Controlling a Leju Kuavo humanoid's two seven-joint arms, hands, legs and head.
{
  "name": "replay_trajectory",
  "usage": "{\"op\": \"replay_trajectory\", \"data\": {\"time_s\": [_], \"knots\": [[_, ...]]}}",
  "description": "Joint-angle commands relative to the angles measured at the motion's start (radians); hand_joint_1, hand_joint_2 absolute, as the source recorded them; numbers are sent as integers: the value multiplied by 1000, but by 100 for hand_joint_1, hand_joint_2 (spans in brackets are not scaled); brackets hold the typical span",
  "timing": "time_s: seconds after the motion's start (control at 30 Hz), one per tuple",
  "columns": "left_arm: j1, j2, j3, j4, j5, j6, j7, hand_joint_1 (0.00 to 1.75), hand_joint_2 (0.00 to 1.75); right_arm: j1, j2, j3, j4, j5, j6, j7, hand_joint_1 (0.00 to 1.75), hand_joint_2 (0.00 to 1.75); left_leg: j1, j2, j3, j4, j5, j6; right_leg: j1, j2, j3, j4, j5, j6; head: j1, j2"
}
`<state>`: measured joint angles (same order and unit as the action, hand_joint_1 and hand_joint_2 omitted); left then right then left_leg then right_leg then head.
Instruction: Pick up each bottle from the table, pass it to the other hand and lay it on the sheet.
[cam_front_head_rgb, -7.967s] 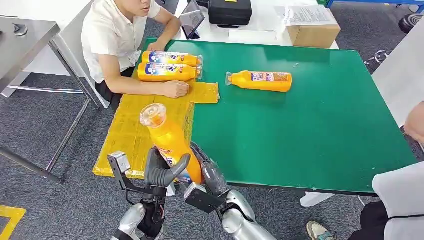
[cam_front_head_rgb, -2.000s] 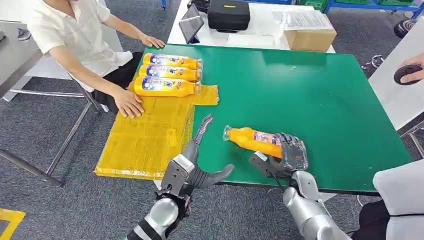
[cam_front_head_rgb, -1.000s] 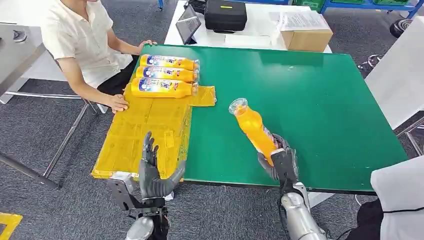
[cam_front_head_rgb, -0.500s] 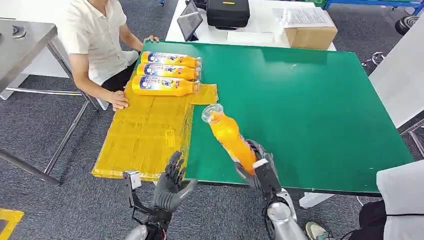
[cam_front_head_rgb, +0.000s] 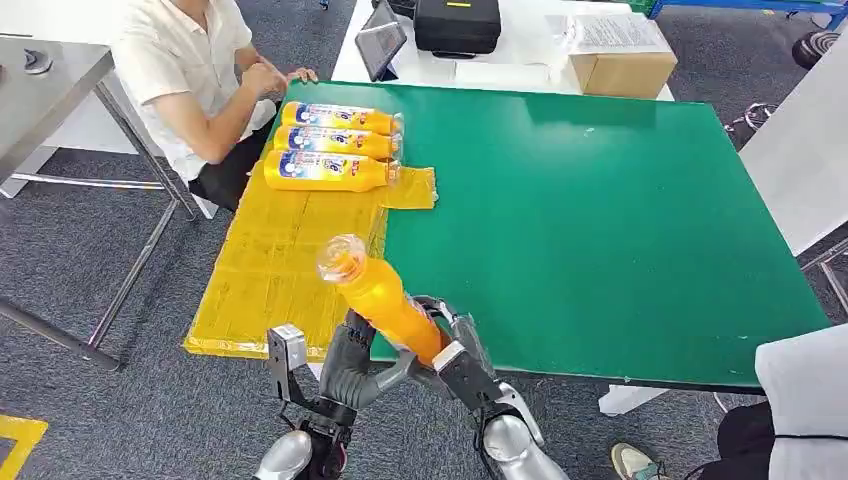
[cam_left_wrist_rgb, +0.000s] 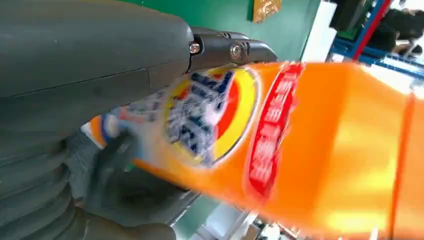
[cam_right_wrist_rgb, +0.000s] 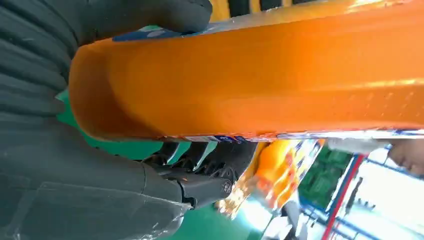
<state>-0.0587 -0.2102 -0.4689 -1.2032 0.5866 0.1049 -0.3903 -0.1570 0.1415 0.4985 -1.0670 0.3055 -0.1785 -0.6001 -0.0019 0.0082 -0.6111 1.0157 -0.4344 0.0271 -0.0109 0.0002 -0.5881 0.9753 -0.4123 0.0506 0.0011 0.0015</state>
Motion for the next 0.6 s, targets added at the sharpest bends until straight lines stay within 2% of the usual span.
{"op": "replay_trajectory", "data": {"time_s": [0.03,0.17,0.37,0.4,0.43,0.47,0.5,0.53,0.6], "knots": [[-60,-27,67,25,70,24,1,0,175,-18,-12,158,30,7,14,0,173,175,1,0,4,0,-1,-2,1,0,3,0,-1,-2,0,0],[-54,-31,75,-17,77,41,-12,0,175,-16,-20,182,35,6,6,2,171,175,1,-1,2,0,-1,-1,0,0,1,0,-1,-1,0,0],[-33,-20,71,-87,156,-56,22,0,175,-37,-15,204,73,-6,24,2,166,175,1,-1,2,0,-1,-1,1,-1,2,0,-1,-2,0,0],[-31,-20,70,-92,158,-63,21,175,175,-39,-14,203,77,-8,24,0,157,175,1,-1,1,0,-1,-1,1,-1,1,0,-1,-1,0,0],[-30,-21,69,-96,158,-70,19,175,175,-38,-15,204,79,-8,24,0,145,175,1,-2,3,0,-1,-2,1,-1,3,0,-2,-2,0,0],[-29,-20,68,-99,154,-72,16,175,175,-39,-15,206,81,-8,27,0,106,175,1,-2,2,0,-1,-1,1,-2,1,0,-1,-1,0,0],[-26,-22,73,-102,146,-65,5,175,175,-36,-15,204,88,-8,27,8,12,175,1,-2,1,0,0,-1,1,-1,0,0,-1,-1,0,0],[-27,-20,73,-102,138,-58,0,175,175,-33,-13,200,87,-10,19,8,0,175,1,-3,3,0,-1,-2,1,-2,2,0,-2,-2,0,0],[-24,-20,85,-102,132,-47,-7,175,175,-26,-8,197,95,-13,15,8,0,175,1,-3,3,-1,-1,-2,1,-3,3,-1,-2,-2,0,0]]}}
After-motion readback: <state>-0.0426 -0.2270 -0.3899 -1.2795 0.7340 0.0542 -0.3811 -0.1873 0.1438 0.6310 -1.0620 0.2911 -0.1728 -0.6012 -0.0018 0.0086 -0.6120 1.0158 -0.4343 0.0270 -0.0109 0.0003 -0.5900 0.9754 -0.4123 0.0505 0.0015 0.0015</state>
